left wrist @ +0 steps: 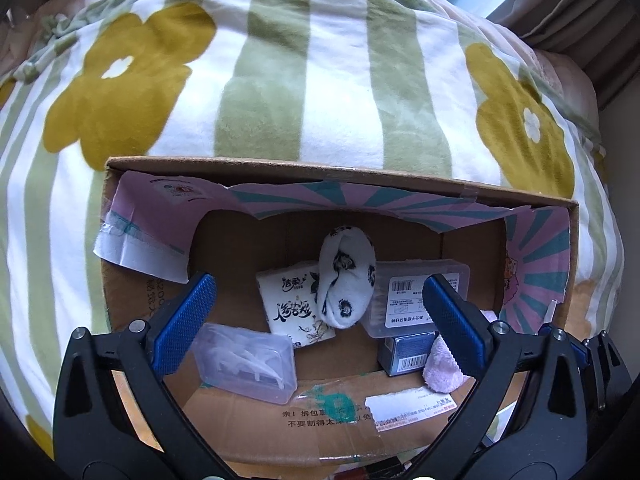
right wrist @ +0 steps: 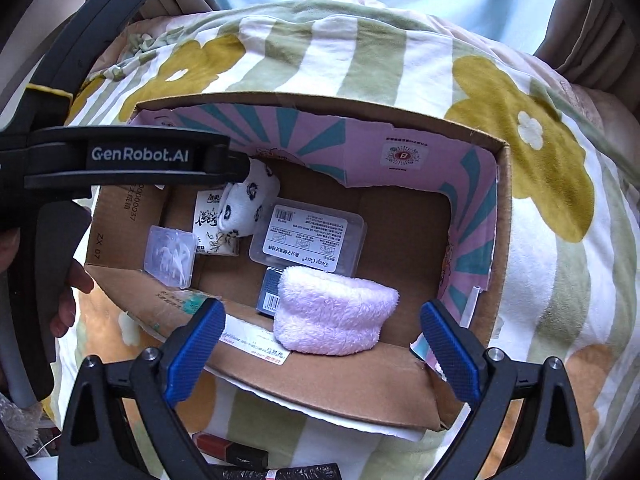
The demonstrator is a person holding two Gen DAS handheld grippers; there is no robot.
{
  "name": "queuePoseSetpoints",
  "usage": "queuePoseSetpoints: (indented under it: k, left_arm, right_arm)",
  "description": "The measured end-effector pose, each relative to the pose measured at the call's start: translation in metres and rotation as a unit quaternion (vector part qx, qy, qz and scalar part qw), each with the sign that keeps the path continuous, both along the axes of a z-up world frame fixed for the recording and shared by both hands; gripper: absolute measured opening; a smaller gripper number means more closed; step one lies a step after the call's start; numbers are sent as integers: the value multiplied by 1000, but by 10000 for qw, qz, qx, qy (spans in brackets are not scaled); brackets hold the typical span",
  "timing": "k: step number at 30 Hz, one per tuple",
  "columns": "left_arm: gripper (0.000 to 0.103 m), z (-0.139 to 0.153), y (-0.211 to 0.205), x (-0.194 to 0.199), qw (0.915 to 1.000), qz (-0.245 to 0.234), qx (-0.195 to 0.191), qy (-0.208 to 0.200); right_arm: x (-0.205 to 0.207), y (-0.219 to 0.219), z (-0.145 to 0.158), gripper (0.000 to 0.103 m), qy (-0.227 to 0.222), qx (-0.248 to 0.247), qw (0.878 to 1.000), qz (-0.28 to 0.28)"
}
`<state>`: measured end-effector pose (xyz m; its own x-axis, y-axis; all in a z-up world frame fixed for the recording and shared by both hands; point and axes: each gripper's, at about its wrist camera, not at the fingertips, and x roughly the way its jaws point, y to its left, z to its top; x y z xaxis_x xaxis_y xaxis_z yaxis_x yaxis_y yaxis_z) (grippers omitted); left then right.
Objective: Organize objects
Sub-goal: 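Open left tool releasing panda plush while right tool releases pink item in box, then withdraw both tools from the box back toward the lipstick and black roll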
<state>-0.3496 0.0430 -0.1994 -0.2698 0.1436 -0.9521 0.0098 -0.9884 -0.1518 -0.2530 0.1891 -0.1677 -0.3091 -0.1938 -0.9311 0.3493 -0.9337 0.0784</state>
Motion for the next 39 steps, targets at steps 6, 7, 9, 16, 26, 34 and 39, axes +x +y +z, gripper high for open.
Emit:
queuePoseSetpoints:
  k: [6, 7, 9, 16, 26, 34, 39]
  left_arm:
    - [103, 21, 0, 10, 9999, 13, 44, 102]
    - [103, 26, -1, 13, 9999, 21, 61, 123]
    - [103, 37, -3, 18, 9998, 39, 80, 167]
    - [103, 82, -14, 40, 9990, 147, 106, 403]
    - [103, 153, -36, 99, 9960, 177, 16, 872]
    - [103, 200, -52, 175, 9901, 350, -176, 1351]
    - [103, 205, -57, 217, 9896, 312, -169, 1393]
  right_arm:
    - [7, 1, 18, 97, 123, 16, 9999, -43]
    - [9, 1, 23, 97, 148, 8, 9999, -49]
    - [11, 1, 32, 97, 177, -45, 9998, -70]
    - [26, 2, 71, 97, 369, -94, 9992, -132]
    - [65, 5, 127, 97, 598, -266, 9974, -285]
    - [117, 11, 159, 97, 776, -471, 9951, -383]
    - [151, 13, 167, 97, 855, -373, 9943, -509]
